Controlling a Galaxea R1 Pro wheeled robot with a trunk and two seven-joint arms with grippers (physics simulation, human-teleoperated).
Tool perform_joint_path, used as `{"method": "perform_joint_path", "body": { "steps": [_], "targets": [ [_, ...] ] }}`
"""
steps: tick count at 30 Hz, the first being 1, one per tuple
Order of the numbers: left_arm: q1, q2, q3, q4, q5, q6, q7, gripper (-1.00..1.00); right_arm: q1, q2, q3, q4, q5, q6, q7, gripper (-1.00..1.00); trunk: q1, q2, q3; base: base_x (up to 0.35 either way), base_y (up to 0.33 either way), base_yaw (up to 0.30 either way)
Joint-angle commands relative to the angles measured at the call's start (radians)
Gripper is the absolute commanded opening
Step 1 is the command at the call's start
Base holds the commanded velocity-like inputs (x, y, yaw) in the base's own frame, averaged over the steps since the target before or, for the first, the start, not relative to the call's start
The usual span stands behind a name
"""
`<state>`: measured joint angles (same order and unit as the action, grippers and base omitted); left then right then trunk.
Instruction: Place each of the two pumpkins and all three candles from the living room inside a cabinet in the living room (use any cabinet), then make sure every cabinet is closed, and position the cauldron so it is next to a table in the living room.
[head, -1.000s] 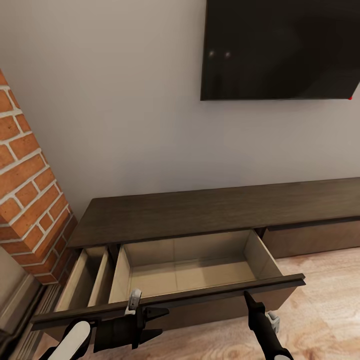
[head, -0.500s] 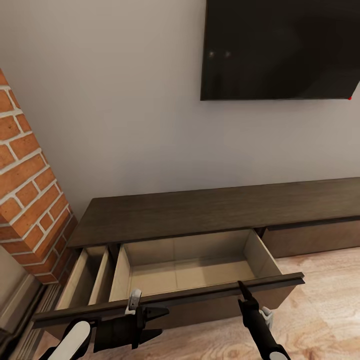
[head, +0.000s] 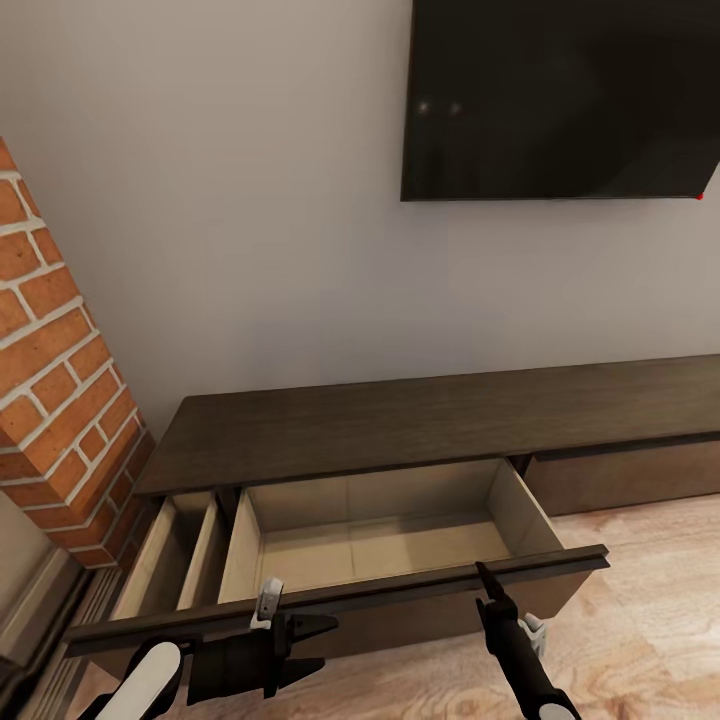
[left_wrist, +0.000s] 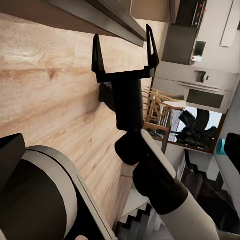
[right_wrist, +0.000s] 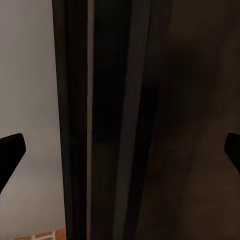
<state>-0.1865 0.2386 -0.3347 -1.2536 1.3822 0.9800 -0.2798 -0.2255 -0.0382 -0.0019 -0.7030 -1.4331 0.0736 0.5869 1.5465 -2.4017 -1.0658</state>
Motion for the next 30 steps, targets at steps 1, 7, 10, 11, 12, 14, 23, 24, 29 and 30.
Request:
{"method": "perform_joint_path", "body": {
  "steps": [1, 7, 10, 11, 12, 14, 23, 24, 29, 30],
  "targets": [
    [-0.001, 0.001, -0.001, 0.0, -0.007, 0.0, -0.009, 1.0, 0.0, 0.0, -0.001, 0.0, -0.01, 0.008, 0.004, 1.0, 0.0, 0.0, -0.001, 0.0, 0.0, 0.0],
    [-0.001, 0.001, -0.001, 0.0, -0.005, 0.001, -0.009, 1.0, 0.0, 0.0, 0.0, 0.0, -0.01, 0.008, 0.004, 1.0, 0.0, 0.0, -0.001, 0.0, 0.0, 0.0],
    [-0.001, 0.001, 0.0, 0.0, -0.004, 0.001, -0.01, 1.0, 0.0, 0.0, 0.0, 0.0, -0.01, 0.008, 0.004, 1.0, -0.012, 0.021, 0.009, 0.0, 0.0, 0.0],
    [-0.001, 0.001, 0.0, 0.0, -0.004, 0.002, -0.01, 1.0, -0.001, 0.0, 0.0, 0.0, -0.01, 0.008, 0.004, 1.0, -0.016, 0.028, 0.012, 0.0, 0.0, 0.0],
    [-0.001, 0.001, 0.0, 0.0, -0.005, 0.002, -0.01, 1.0, -0.001, 0.0, 0.0, 0.0, -0.01, 0.008, 0.004, 1.0, -0.019, 0.035, 0.015, 0.0, 0.0, 0.0],
    [-0.001, 0.001, 0.0, 0.0, -0.004, 0.002, -0.01, 1.0, 0.0, 0.0, 0.0, 0.0, -0.01, 0.008, 0.004, 1.0, -0.027, 0.049, 0.021, 0.0, 0.0, 0.0],
    [-0.001, 0.0, 0.0, 0.0, -0.004, 0.003, -0.01, 1.0, 0.0, 0.0, 0.0, 0.001, -0.01, 0.015, 0.002, 1.0, -0.062, 0.112, 0.049, 0.0, 0.0, 0.0],
    [-0.001, 0.0, 0.0, 0.0, -0.004, 0.003, -0.01, 1.0, 0.0, 0.0, 0.0, 0.001, -0.01, 0.021, 0.002, 1.0, -0.065, 0.119, 0.052, 0.0, 0.0, 0.0],
    [-0.001, 0.0, 0.0, 0.0, -0.004, 0.003, -0.01, 1.0, 0.0, -0.001, -0.003, 0.003, -0.009, 0.109, 0.001, 1.0, -0.085, 0.154, 0.068, 0.0, 0.0, 0.0],
    [-0.001, 0.0, 0.0, 0.0, -0.005, 0.003, -0.01, 1.0, 0.0, -0.001, -0.003, 0.003, -0.009, 0.116, 0.001, 1.0, -0.088, 0.161, 0.071, 0.0, 0.0, 0.0]
  ]
}}
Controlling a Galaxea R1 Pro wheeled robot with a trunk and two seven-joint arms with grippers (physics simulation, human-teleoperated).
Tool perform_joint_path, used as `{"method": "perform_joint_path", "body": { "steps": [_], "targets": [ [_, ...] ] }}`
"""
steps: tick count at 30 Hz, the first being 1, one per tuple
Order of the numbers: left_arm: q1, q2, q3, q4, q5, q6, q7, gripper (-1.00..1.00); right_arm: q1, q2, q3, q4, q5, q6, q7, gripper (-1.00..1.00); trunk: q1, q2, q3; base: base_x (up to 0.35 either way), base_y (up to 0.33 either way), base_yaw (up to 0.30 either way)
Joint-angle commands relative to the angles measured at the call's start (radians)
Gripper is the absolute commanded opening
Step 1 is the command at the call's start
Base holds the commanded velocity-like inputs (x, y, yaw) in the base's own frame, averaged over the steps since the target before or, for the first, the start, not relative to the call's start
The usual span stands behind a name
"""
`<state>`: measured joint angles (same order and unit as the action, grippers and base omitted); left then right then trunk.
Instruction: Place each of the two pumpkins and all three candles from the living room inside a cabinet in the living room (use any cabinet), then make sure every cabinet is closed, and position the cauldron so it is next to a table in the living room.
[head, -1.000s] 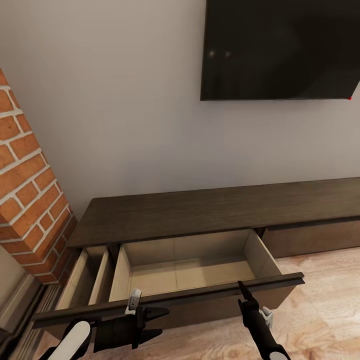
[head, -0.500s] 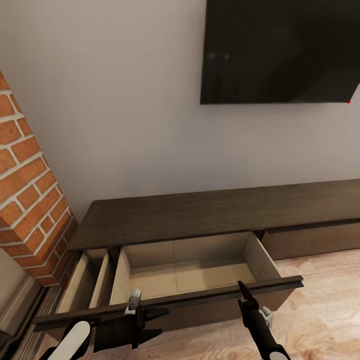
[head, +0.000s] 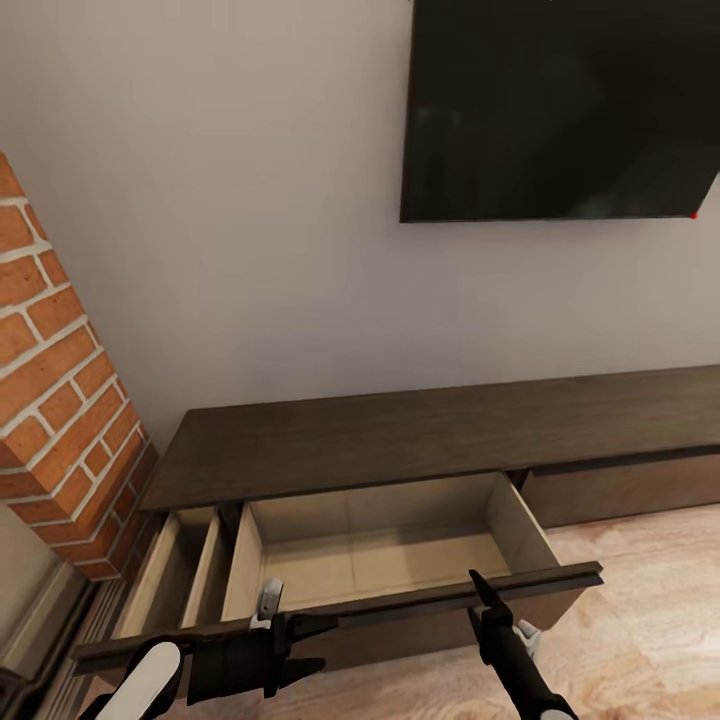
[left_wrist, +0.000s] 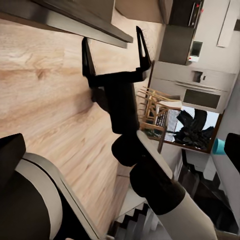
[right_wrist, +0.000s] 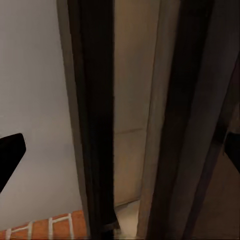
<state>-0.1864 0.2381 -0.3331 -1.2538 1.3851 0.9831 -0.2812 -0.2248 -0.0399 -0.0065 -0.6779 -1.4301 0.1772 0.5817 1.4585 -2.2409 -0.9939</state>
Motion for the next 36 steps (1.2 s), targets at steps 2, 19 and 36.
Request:
{"method": "perform_joint_path", "body": {
  "steps": [2, 19, 36],
  "targets": [
    [-0.001, 0.0, -0.001, 0.001, -0.007, 0.0, -0.009, 1.0, -0.001, 0.0, 0.001, -0.021, -0.012, 0.029, 0.005, 1.0, -0.008, 0.014, 0.006, 0.0, 0.0, 0.0],
    [-0.001, -0.001, -0.001, 0.001, -0.006, 0.0, -0.008, 1.0, -0.001, -0.001, 0.0, -0.022, -0.013, 0.072, -0.012, 1.0, -0.073, 0.133, 0.059, 0.0, 0.0, 0.0],
    [-0.033, 0.022, 0.089, -0.052, 0.001, 0.006, 0.003, 1.0, -0.003, -0.013, -0.004, -0.031, -0.015, 0.347, -0.014, 1.0, -0.138, 0.252, 0.112, 0.0, 0.0, 0.0]
  ]
}}
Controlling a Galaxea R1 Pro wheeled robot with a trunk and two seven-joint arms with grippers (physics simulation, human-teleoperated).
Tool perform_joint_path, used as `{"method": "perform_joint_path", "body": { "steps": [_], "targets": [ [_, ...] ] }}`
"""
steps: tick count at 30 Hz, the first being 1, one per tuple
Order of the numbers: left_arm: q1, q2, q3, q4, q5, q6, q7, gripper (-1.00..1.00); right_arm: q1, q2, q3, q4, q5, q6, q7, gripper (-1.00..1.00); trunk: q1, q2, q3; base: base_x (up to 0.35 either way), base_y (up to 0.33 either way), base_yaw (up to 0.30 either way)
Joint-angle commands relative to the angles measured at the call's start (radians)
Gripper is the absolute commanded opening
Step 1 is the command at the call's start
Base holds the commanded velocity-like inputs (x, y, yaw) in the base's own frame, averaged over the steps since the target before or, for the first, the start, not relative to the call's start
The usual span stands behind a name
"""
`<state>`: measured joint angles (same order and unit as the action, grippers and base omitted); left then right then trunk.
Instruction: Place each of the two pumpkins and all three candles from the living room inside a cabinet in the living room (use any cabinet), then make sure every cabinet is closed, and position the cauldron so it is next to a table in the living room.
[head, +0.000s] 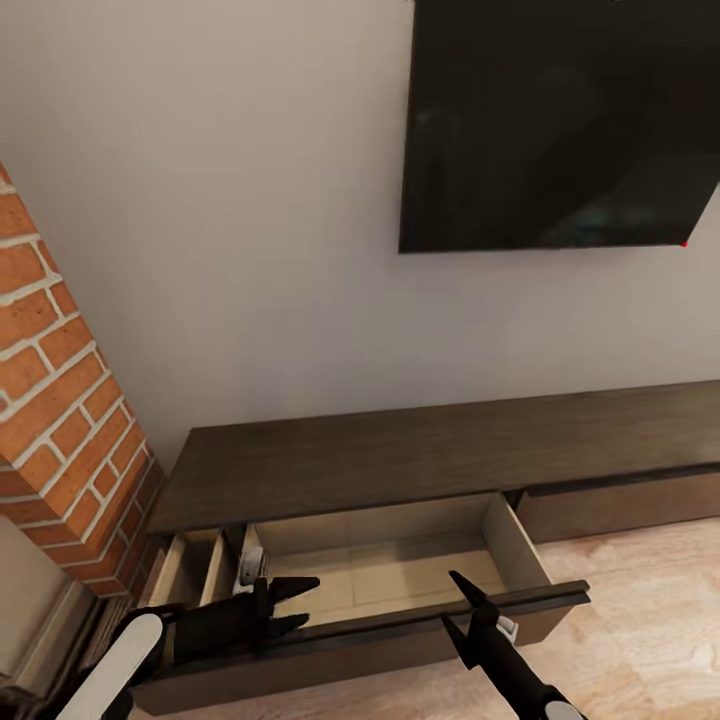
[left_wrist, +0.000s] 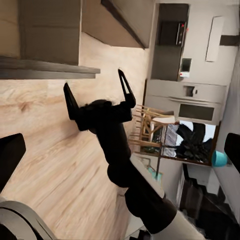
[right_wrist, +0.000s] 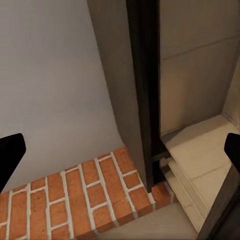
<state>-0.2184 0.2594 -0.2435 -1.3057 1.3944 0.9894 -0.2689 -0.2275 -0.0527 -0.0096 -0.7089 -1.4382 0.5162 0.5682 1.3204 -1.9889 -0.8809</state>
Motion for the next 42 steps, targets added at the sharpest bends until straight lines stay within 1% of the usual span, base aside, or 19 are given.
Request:
{"method": "perform_joint_path", "body": {
  "steps": [1, 4, 5, 8, 10, 11, 17, 20, 21, 25, 26, 27, 29, 30, 33, 34, 36, 38, 42],
  "targets": [
    [-0.006, 0.002, 0.005, 0.0, -0.009, 0.0, -0.009, 1.0, -0.001, -0.001, -0.001, 0.0, -0.007, 0.009, -0.001, 1.0, -0.004, 0.007, 0.002, 0.0, 0.0, 0.0],
    [-0.039, 0.014, 0.024, -0.001, -0.007, 0.002, -0.009, 1.0, -0.001, -0.019, -0.001, -0.002, -0.013, 0.012, -0.018, 1.0, -0.016, 0.028, 0.012, 0.0, 0.0, 0.0],
    [-0.046, 0.025, 0.028, -0.001, -0.006, 0.002, -0.009, 1.0, -0.001, -0.03, -0.001, -0.005, -0.027, 0.016, -0.033, 1.0, -0.019, 0.035, 0.015, 0.0, 0.0, 0.0],
    [-0.054, 0.042, 0.031, 0.002, -0.007, 0.003, -0.009, 1.0, -0.001, -0.045, 0.0, -0.009, -0.054, 0.045, -0.047, 1.0, -0.031, 0.056, 0.024, 0.0, 0.0, 0.0],
    [-0.055, 0.051, 0.033, 0.002, -0.008, 0.003, -0.009, 1.0, -0.002, -0.054, 0.001, -0.01, -0.058, 0.062, -0.049, 1.0, -0.039, 0.07, 0.031, 0.0, 0.0, 0.0],
    [-0.056, 0.063, 0.034, 0.002, -0.007, 0.003, -0.009, 1.0, -0.008, -0.062, 0.002, -0.011, -0.056, 0.073, -0.051, 1.0, -0.042, 0.077, 0.034, 0.0, 0.0, 0.0],
    [-0.056, 0.096, 0.06, 0.001, -0.005, 0.003, -0.009, 1.0, -0.035, -0.072, 0.013, -0.013, -0.042, 0.085, -0.049, 1.0, -0.065, 0.119, 0.053, 0.0, 0.0, 0.0],
    [-0.056, 0.104, 0.07, 0.0, -0.005, 0.003, -0.009, 1.0, -0.041, -0.072, 0.017, -0.017, 0.006, 0.086, -0.047, 1.0, -0.077, 0.14, 0.062, 0.0, 0.0, 0.0],
    [-0.056, 0.105, 0.07, 0.0, -0.006, 0.003, -0.009, 1.0, -0.042, -0.073, 0.017, -0.019, 0.014, 0.086, -0.047, 1.0, -0.081, 0.147, 0.065, 0.0, 0.0, 0.0],
    [-0.056, 0.107, 0.072, -0.001, -0.007, 0.004, -0.008, 1.0, -0.05, -0.072, 0.02, -0.05, 0.074, 0.087, -0.051, 1.0, -0.096, 0.175, 0.078, 0.0, 0.0, 0.0],
    [-0.056, 0.108, 0.072, -0.001, -0.007, 0.004, -0.008, 1.0, -0.053, -0.072, 0.02, -0.068, 0.12, 0.089, -0.066, 1.0, -0.1, 0.182, 0.081, 0.0, 0.0, 0.0],
    [-0.056, 0.109, 0.072, -0.001, -0.008, 0.004, -0.008, 1.0, -0.055, -0.072, 0.02, -0.074, 0.138, 0.09, -0.076, 1.0, -0.104, 0.189, 0.084, 0.0, 0.0, 0.0],
    [-0.056, 0.115, 0.071, -0.002, -0.009, 0.005, -0.007, 1.0, -0.074, -0.07, 0.02, -0.097, 0.203, 0.102, -0.147, 1.0, -0.111, 0.203, 0.09, 0.0, 0.0, 0.0],
    [-0.056, 0.117, 0.071, -0.002, -0.01, 0.005, -0.007, 1.0, -0.079, -0.069, 0.02, -0.101, 0.216, 0.109, -0.17, 1.0, -0.115, 0.21, 0.093, 0.0, 0.0, 0.0],
    [-0.056, 0.122, 0.069, -0.003, -0.016, 0.005, -0.006, 1.0, -0.119, -0.065, 0.024, -0.115, 0.267, 0.168, -0.334, 1.0, -0.127, 0.231, 0.103, 0.0, 0.0, 0.0],
    [-0.056, 0.123, 0.069, -0.003, -0.018, 0.005, -0.004, 1.0, -0.135, -0.064, 0.034, -0.123, 0.281, 0.187, -0.394, 1.0, -0.131, 0.238, 0.106, 0.0, 0.0, 0.0],
    [-0.056, 0.123, 0.069, -0.004, -0.02, 0.005, 0.014, 1.0, -0.156, -0.062, 0.075, -0.148, 0.312, 0.205, -0.515, 1.0, -0.138, 0.252, 0.112, 0.0, 0.0, 0.0],
    [-0.056, 0.123, 0.069, -0.01, -0.019, 0.005, 0.045, 1.0, -0.164, -0.061, 0.1, -0.174, 0.325, 0.209, -0.577, 1.0, -0.146, 0.266, 0.118, 0.0, 0.0, 0.0],
    [-0.056, 0.12, 0.067, -0.052, -0.013, 0.005, 0.122, 1.0, -0.17, -0.059, 0.124, -0.202, 0.339, 0.212, -0.635, 1.0, -0.161, 0.294, 0.131, 0.0, 0.0, 0.0]
  ]
}}
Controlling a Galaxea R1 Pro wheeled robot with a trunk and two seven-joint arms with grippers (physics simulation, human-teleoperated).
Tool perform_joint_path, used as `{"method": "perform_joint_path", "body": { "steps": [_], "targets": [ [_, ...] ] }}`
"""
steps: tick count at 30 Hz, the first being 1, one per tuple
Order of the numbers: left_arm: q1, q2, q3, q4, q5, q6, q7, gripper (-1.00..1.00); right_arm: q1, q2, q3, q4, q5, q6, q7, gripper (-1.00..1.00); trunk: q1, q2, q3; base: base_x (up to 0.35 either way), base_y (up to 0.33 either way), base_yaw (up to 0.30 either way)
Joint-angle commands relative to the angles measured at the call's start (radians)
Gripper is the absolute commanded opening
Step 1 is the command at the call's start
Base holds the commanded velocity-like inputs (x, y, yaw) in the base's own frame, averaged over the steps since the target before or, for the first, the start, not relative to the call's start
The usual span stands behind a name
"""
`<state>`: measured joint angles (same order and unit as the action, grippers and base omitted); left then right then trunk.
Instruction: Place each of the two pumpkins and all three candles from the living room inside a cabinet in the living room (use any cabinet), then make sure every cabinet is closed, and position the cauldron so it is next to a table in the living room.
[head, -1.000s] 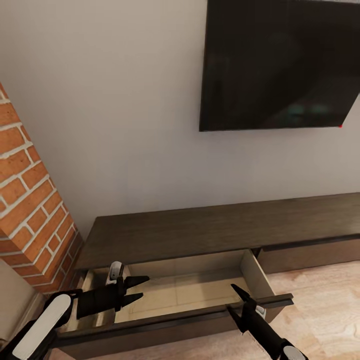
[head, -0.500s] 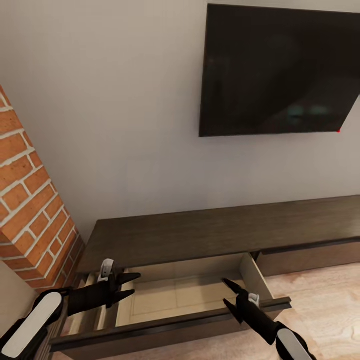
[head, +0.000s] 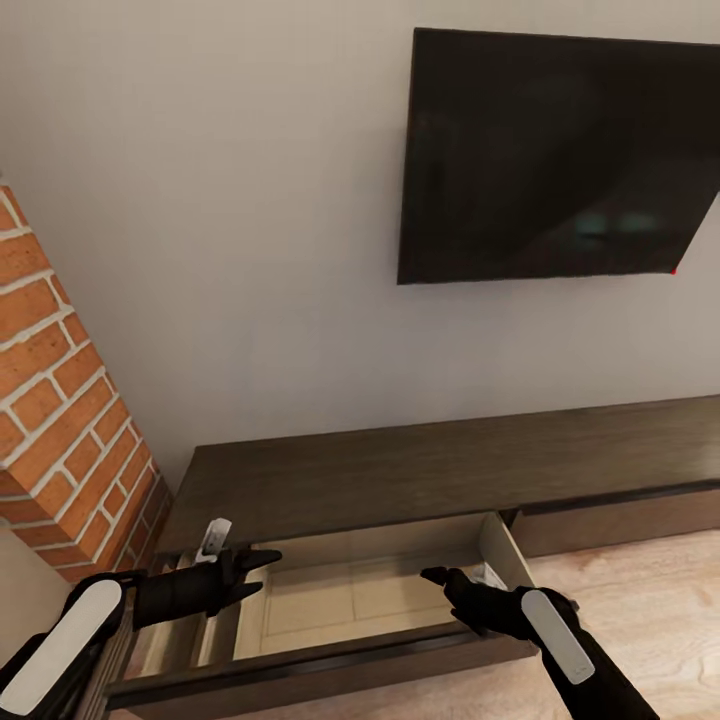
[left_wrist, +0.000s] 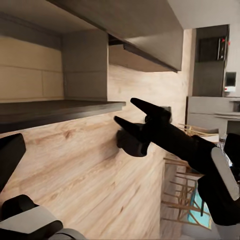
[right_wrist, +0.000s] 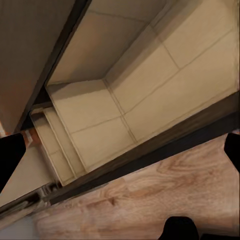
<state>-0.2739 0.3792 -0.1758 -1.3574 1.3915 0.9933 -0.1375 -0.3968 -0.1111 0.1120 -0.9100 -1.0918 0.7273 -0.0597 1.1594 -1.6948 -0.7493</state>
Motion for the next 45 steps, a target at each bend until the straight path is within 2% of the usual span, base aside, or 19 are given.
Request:
{"method": "perform_joint_path", "body": {
  "steps": [1, 3, 6, 9, 12, 13, 14, 15, 16, 17, 19, 20, 21, 22, 24, 28, 45],
  "targets": [
    [0.0, 0.0, -0.001, -0.004, -0.01, 0.001, 0.0, 1.0, -0.001, -0.001, 0.005, -0.003, -0.006, 0.002, -0.011, 1.0, -0.004, 0.007, 0.002, 0.0, 0.0, 0.0],
    [0.0, -0.003, -0.002, -0.011, -0.008, 0.0, 0.027, 1.0, -0.003, -0.002, 0.018, -0.008, 0.0, 0.004, -0.027, 1.0, -0.012, 0.021, 0.009, 0.0, 0.0, 0.0],
    [-0.001, -0.007, -0.002, -0.016, -0.009, 0.0, 0.073, 1.0, -0.004, -0.002, 0.056, -0.045, 0.027, 0.01, -0.093, 1.0, -0.023, 0.042, 0.018, 0.0, 0.0, 0.0],
    [-0.001, -0.012, -0.002, -0.021, -0.011, -0.002, 0.162, 1.0, -0.005, 0.014, 0.093, -0.119, 0.059, 0.009, -0.304, 1.0, -0.035, 0.063, 0.027, 0.0, 0.0, 0.0],
    [-0.001, -0.017, -0.002, -0.023, -0.015, -0.005, 0.235, 1.0, -0.005, 0.044, 0.124, -0.158, 0.066, 0.005, -0.438, 1.0, -0.046, 0.084, 0.037, 0.0, 0.0, 0.0],
    [-0.001, -0.02, -0.002, -0.026, -0.016, -0.006, 0.282, 1.0, -0.005, 0.057, 0.147, -0.169, 0.069, 0.004, -0.495, 1.0, -0.05, 0.091, 0.04, 0.0, 0.0, 0.0],
    [-0.001, -0.029, -0.002, -0.036, -0.017, -0.008, 0.369, 1.0, -0.005, 0.071, 0.184, -0.179, 0.076, 0.002, -0.559, 1.0, -0.054, 0.098, 0.043, 0.0, 0.0, 0.0],
    [-0.001, -0.034, -0.002, -0.041, -0.018, -0.008, 0.403, 1.0, -0.005, 0.074, 0.193, -0.18, 0.078, 0.001, -0.573, 1.0, -0.058, 0.105, 0.046, 0.0, 0.0, 0.0],
    [-0.003, -0.055, -0.001, -0.058, -0.018, -0.009, 0.51, 1.0, -0.005, 0.08, 0.212, -0.185, 0.083, -0.005, -0.6, 1.0, -0.062, 0.112, 0.049, 0.0, 0.0, 0.0],
    [-0.003, -0.064, -0.001, -0.065, -0.018, -0.009, 0.547, 1.0, -0.005, 0.081, 0.217, -0.186, 0.084, -0.009, -0.606, 1.0, -0.065, 0.119, 0.052, 0.0, 0.0, 0.0],
    [-0.004, -0.105, -0.001, -0.089, -0.018, -0.01, 0.679, 1.0, -0.005, 0.084, 0.227, -0.19, 0.087, -0.027, -0.619, 1.0, -0.073, 0.133, 0.059, 0.0, 0.0, 0.0],
    [-0.004, -0.114, -0.001, -0.094, -0.019, -0.01, 0.707, 1.0, -0.005, 0.085, 0.231, -0.196, 0.087, -0.034, -0.622, 1.0, -0.077, 0.14, 0.062, 0.0, 0.0, 0.0],
    [-0.005, -0.148, -0.001, -0.107, -0.019, -0.01, 0.785, 1.0, -0.005, 0.086, 0.236, -0.211, 0.088, -0.039, -0.623, 1.0, -0.081, 0.147, 0.065, 0.0, 0.0, 0.0],
    [-0.005, -0.158, -0.001, -0.111, -0.019, -0.01, 0.806, 1.0, -0.005, 0.085, 0.238, -0.222, 0.088, -0.041, -0.623, 1.0, -0.085, 0.154, 0.068, 0.0, 0.0, 0.0],
    [-0.005, -0.167, -0.001, -0.114, -0.019, -0.01, 0.825, 1.0, -0.005, 0.085, 0.241, -0.241, 0.088, -0.044, -0.623, 1.0, -0.092, 0.168, 0.074, 0.0, 0.0, 0.0],
    [-0.005, -0.175, -0.001, -0.117, -0.018, -0.01, 0.842, 1.0, -0.005, 0.085, 0.245, -0.263, 0.089, -0.045, -0.623, 1.0, -0.092, 0.168, 0.074, 0.0, 0.0, 0.0],
    [-0.004, -0.177, 0.0, -0.136, -0.005, -0.008, 0.842, 1.0, -0.005, 0.087, 0.239, -0.285, 0.078, -0.049, -0.624, 1.0, -0.092, 0.168, 0.074, 0.0, 0.0, -0.012]
  ]
}}
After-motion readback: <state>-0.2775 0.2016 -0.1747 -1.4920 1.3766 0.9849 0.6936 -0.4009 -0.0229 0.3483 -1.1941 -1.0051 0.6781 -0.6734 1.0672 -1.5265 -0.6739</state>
